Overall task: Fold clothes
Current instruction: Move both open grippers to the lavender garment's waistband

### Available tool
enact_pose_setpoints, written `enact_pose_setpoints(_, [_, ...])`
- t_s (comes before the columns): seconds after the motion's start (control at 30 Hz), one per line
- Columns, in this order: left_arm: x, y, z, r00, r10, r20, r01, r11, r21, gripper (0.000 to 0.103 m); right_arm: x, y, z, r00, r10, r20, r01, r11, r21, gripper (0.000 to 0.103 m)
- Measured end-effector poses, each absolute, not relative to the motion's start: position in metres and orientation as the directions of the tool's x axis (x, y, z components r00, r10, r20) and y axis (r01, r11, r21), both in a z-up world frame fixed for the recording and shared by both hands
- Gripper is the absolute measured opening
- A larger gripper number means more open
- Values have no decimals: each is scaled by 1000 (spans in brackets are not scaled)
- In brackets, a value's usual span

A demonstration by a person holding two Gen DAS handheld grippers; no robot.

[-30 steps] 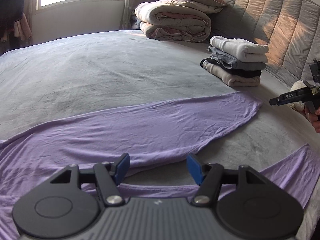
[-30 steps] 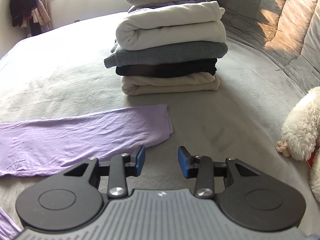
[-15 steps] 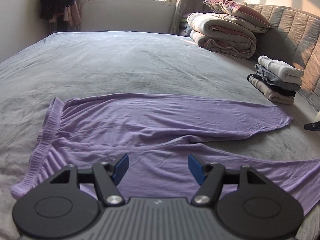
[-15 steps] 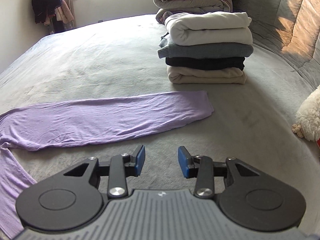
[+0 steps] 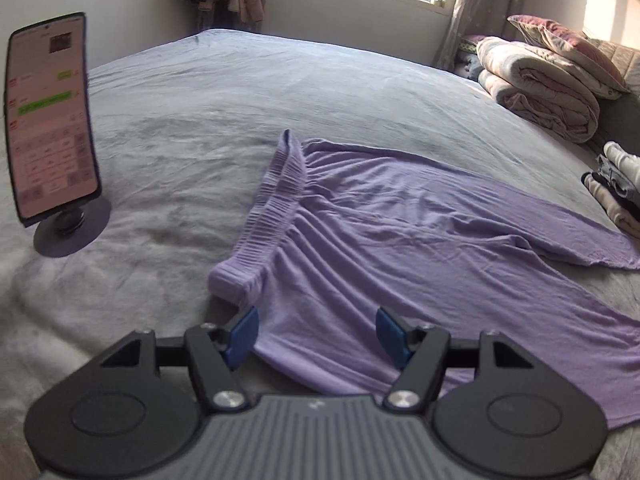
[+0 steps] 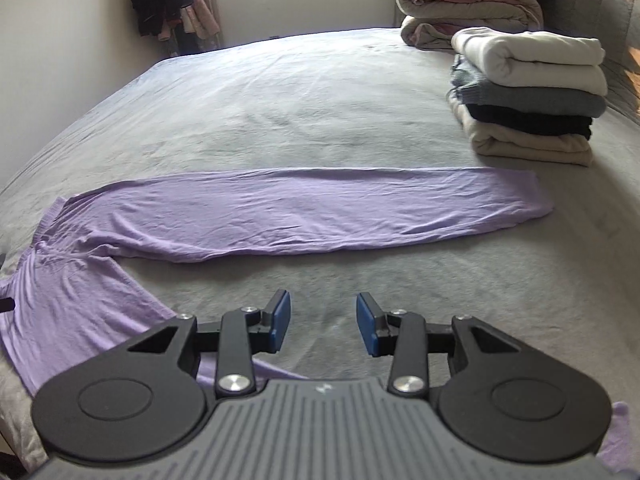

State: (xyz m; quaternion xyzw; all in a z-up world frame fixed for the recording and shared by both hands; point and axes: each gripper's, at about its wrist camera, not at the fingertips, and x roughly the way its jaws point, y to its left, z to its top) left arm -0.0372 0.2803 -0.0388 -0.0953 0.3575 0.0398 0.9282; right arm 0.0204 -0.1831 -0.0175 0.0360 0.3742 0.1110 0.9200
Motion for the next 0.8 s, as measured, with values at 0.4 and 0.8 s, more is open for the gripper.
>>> enact_pose_setpoints(0.4, [-37, 337, -49, 797, -16, -604, -305, 852, -425, 23, -4, -79, -20, 627, 401, -668, -413, 898, 151, 41])
enact_pose_setpoints(0.8, [-41, 335, -33, 816, 92, -571, -356, 858, -370, 50, 22, -21, -21, 587, 436, -682, -508, 854, 109, 41])
